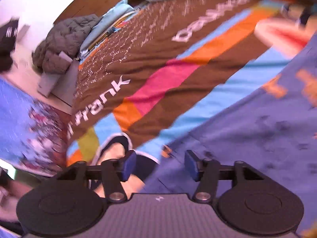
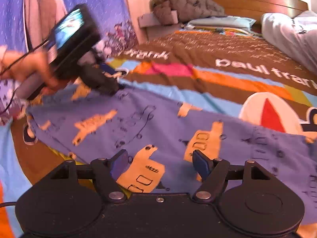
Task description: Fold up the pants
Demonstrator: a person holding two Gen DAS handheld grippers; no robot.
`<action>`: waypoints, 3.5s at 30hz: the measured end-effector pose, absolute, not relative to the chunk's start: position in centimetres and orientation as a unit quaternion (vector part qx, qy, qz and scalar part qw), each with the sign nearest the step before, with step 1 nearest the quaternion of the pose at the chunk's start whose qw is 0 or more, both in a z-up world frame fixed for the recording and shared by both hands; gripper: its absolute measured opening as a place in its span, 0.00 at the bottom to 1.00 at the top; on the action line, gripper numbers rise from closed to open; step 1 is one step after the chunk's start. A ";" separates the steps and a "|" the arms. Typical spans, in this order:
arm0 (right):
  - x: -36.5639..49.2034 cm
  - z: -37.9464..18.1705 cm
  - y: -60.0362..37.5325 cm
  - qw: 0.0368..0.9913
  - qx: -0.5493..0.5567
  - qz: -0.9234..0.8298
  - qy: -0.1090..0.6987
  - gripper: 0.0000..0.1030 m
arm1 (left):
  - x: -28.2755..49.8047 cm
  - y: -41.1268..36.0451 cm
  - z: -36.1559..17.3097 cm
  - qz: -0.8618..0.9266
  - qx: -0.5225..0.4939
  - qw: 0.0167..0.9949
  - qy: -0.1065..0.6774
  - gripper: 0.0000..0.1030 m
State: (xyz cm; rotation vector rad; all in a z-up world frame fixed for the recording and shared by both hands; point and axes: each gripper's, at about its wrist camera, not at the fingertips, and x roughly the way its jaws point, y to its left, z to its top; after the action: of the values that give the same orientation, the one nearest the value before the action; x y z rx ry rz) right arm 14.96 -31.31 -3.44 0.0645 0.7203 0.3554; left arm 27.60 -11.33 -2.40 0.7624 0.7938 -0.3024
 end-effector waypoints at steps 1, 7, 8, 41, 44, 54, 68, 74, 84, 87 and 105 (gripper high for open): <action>14.8 -3.1 -31.7 0.921 0.029 0.171 0.349 0.72 | 26.7 -10.8 -2.0 -0.142 0.337 0.848 0.384 0.63; 15.6 -4.3 -33.3 0.913 -0.062 0.065 0.398 0.80 | 22.3 -7.2 -3.9 -0.053 0.270 0.846 0.457 0.70; 15.5 -4.3 -33.8 0.912 -0.073 0.059 0.399 0.85 | 21.7 -6.4 -3.7 -0.040 0.258 0.850 0.457 0.72; 8.8 -5.6 -56.2 0.883 0.269 -0.031 0.382 0.99 | 26.0 -43.2 -4.6 -0.284 0.316 0.808 0.408 0.68; 7.7 -6.2 -58.7 0.864 0.364 -0.011 0.348 0.99 | 26.8 -45.3 -7.1 -0.308 0.329 0.784 0.426 0.04; 8.0 -6.0 -57.7 0.870 0.344 -0.008 0.354 0.66 | 24.8 -48.9 -8.8 -0.300 0.369 0.807 0.351 0.00; 6.6 -6.4 -56.9 0.829 0.417 0.033 0.372 0.59 | 27.4 -43.4 -2.4 -0.324 0.117 0.765 0.545 0.58; 7.2 -7.2 -57.4 0.818 0.450 0.021 0.356 0.60 | 26.9 -45.3 -4.8 -0.311 0.105 0.726 0.605 0.58; 7.3 -7.2 -56.2 0.823 0.451 -0.004 0.345 0.61 | 28.4 -47.0 -6.0 -0.272 0.126 0.706 0.642 0.61; 7.4 -7.7 -56.7 0.812 0.481 -0.013 0.329 0.61 | 28.3 -47.5 -6.0 -0.266 0.134 0.705 0.644 0.62; 7.7 -3.8 -50.2 0.913 0.259 -0.027 0.313 0.19 | 26.6 -50.9 -4.5 -0.243 0.224 0.697 0.636 0.67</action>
State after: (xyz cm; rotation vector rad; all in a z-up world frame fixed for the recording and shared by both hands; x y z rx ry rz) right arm 7.71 -50.22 -3.78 0.5328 0.6447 -0.0549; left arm 26.56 -50.92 -4.52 0.5002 1.4194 -0.5410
